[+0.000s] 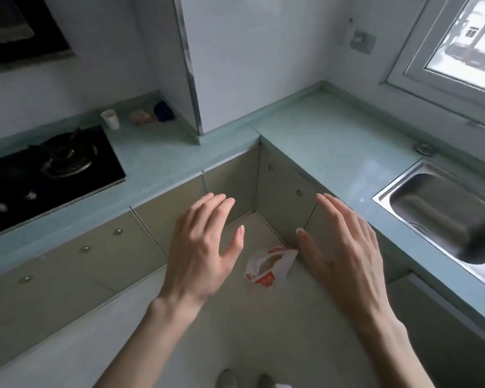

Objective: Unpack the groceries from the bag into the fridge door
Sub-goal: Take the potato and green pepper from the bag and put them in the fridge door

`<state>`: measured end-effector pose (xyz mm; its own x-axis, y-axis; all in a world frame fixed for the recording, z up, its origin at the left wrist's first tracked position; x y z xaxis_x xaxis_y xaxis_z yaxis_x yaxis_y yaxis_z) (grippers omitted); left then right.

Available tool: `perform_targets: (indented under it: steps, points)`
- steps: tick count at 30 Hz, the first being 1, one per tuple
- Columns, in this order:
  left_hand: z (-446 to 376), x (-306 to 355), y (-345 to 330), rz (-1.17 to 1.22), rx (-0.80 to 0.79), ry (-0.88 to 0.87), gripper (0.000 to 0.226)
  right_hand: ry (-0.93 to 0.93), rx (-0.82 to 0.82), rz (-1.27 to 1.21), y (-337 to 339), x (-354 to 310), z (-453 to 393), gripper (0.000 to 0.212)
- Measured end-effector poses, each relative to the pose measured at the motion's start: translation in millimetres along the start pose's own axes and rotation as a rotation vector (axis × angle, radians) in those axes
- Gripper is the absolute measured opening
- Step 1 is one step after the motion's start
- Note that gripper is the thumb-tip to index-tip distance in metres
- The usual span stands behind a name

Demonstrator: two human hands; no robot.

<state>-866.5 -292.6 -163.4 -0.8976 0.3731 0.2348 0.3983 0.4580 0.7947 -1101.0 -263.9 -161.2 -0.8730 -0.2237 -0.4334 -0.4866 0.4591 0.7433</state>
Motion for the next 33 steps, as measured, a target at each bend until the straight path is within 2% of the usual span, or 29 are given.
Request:
perform_targets:
  steps: [5, 13, 19, 24, 33]
  points:
    - [-4, -10, -49, 0.068, -0.066, -0.013, 0.044, -0.071, 0.007, 0.039, -21, 21, 9, 0.062]
    - [-19, -7, -139, 0.142, -0.159, -0.037, 0.04, -0.158, -0.077, 0.011, -78, 76, 9, 0.061]
    - [-21, -15, -218, 0.162, -0.199, -0.036, 0.039, -0.2, -0.142, -0.003, -143, 133, 11, 0.061]
    - [15, -33, -319, 0.182, -0.242, -0.066, 0.04, -0.195, -0.145, -0.007, -226, 189, 36, 0.061]
    - [124, -76, -546, 0.25, -0.338, -0.129, 0.039, -0.181, -0.244, 0.053, -405, 323, 117, 0.062]
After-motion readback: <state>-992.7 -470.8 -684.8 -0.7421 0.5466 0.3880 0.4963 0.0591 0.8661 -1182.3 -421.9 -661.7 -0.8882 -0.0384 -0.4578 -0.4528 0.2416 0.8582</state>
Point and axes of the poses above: each hand's wrist, its own z-axis away from the middle knuckle, its own y-axis out of the back of the hand, x = y × z, the point moved 5 cm from there along -z, towards the middle knuckle, and after that the axes turned 5 degrees about -z, right-handed, at the moved point
